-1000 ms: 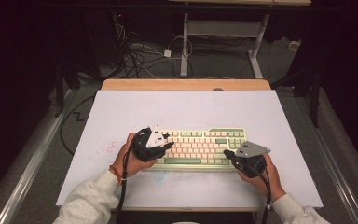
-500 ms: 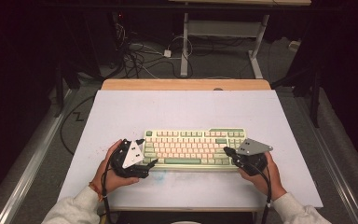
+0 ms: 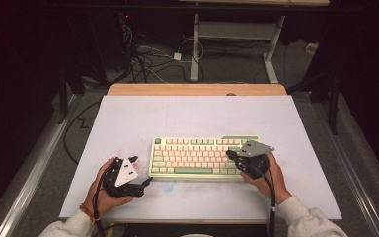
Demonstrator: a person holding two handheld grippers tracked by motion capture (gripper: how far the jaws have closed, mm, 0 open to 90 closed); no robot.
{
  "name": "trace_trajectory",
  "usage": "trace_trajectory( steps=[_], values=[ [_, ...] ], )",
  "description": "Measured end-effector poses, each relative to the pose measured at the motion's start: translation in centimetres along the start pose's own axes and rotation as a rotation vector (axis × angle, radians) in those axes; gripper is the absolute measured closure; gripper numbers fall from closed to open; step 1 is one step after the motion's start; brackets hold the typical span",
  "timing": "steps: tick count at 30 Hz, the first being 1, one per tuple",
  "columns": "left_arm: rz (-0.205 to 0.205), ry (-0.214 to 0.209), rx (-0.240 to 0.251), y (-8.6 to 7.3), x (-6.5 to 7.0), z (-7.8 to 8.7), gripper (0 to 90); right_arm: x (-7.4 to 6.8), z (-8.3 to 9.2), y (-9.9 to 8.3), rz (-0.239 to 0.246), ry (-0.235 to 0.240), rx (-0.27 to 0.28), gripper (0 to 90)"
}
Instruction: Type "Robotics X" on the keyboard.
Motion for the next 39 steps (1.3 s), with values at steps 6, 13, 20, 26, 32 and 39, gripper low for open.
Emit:
trace_trajectory(
  steps=[6,13,20,26,32,39],
  values=[
    [-0.007,0.016,-0.005,0.0,0.1,0.0,17.5,-1.4,-2.1,1.3,0.028,0.032,-0.02,90.0],
    [-0.003,0.007,-0.008,-0.1,0.0,-0.1,17.6,-2.2,-4.0,2.0,0.037,0.039,-0.05,90.0],
    [-0.008,-0.002,-0.016,-0.1,0.2,-0.2,17.7,-2.6,-4.9,2.1,0.044,0.044,-0.076,90.0],
    [-0.013,-0.014,-0.029,-0.1,0.3,-0.4,17.6,-2.9,-5.3,2.1,0.063,0.046,-0.102,90.0],
    [-0.013,-0.012,-0.027,-0.1,0.3,-0.3,17.7,-2.7,-4.4,2.4,0.044,0.045,-0.054,90.0],
    [-0.013,-0.013,-0.029,-0.1,0.2,-0.3,17.7,-2.1,-3.1,2.8,0.016,0.038,0.006,88.0]
  ],
)
Point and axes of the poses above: each handheld gripper's, and its own axes: z roughly backward along the jaws, y roughly out of its top, x roughly to its right, the point moved 3 cm from there along -z, roughly forward along the jaws, and after that the axes turned 15 degrees about -y, right-handed, at the moved point
